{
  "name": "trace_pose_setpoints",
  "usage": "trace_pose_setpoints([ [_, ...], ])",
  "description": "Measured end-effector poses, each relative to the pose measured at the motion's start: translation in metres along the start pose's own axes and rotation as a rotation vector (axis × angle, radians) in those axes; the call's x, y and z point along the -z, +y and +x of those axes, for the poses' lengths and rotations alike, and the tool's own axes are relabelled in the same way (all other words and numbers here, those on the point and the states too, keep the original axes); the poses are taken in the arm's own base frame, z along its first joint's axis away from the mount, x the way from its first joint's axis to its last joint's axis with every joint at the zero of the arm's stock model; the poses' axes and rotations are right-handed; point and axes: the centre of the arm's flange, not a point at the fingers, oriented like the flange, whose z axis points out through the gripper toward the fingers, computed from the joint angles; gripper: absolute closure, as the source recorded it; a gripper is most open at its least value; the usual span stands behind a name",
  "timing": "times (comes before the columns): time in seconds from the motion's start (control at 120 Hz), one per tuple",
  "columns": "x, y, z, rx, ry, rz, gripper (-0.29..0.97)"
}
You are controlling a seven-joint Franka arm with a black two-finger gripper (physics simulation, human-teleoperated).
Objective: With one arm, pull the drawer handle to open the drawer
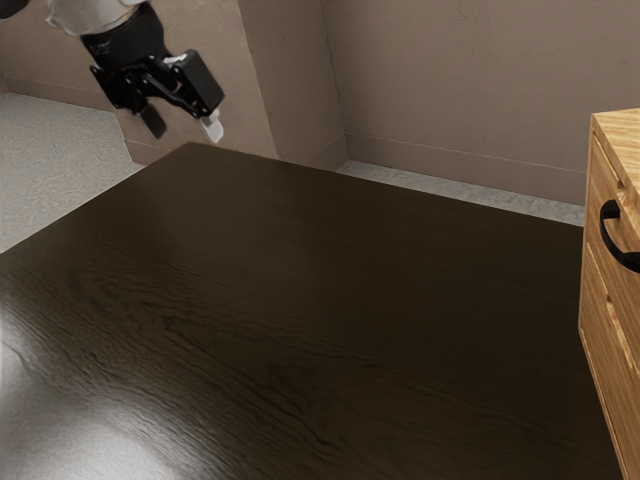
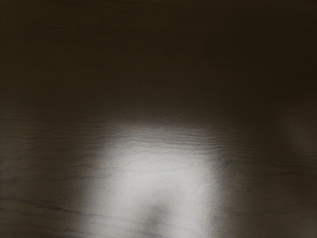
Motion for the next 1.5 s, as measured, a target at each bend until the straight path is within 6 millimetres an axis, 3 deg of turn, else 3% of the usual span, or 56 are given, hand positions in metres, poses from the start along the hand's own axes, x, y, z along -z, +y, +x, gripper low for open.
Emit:
trace_pose_setpoints([
  [0.225,-0.025,-0.013,0.011,0.031,-0.047,0.018,0.00],
  [0.483,-0.036,0.014,0.012,0.003,-0.085,0.006,0.00],
  [0.717,-0.053,0.038,0.013,0.061,-0.161,-0.163,0.00],
  [0.792,-0.053,0.065,0.015,0.053,-0.151,-0.217,0.00],
  [0.867,-0.057,0.114,0.011,0.023,-0.144,-0.259,0.00],
  [0.942,-0.085,0.161,-0.016,-0.001,-0.172,-0.306,0.00],
  [1.033,-0.088,0.212,-0.035,-0.023,-0.137,-0.355,0.00],
  [1.15,-0.080,0.249,-0.040,-0.006,-0.053,-0.410,0.00],
  [1.267,-0.080,0.241,-0.024,0.103,0.018,-0.421,0.00],
  [1.5,-0.089,0.181,0.014,0.341,0.084,-0.394,0.00],
])
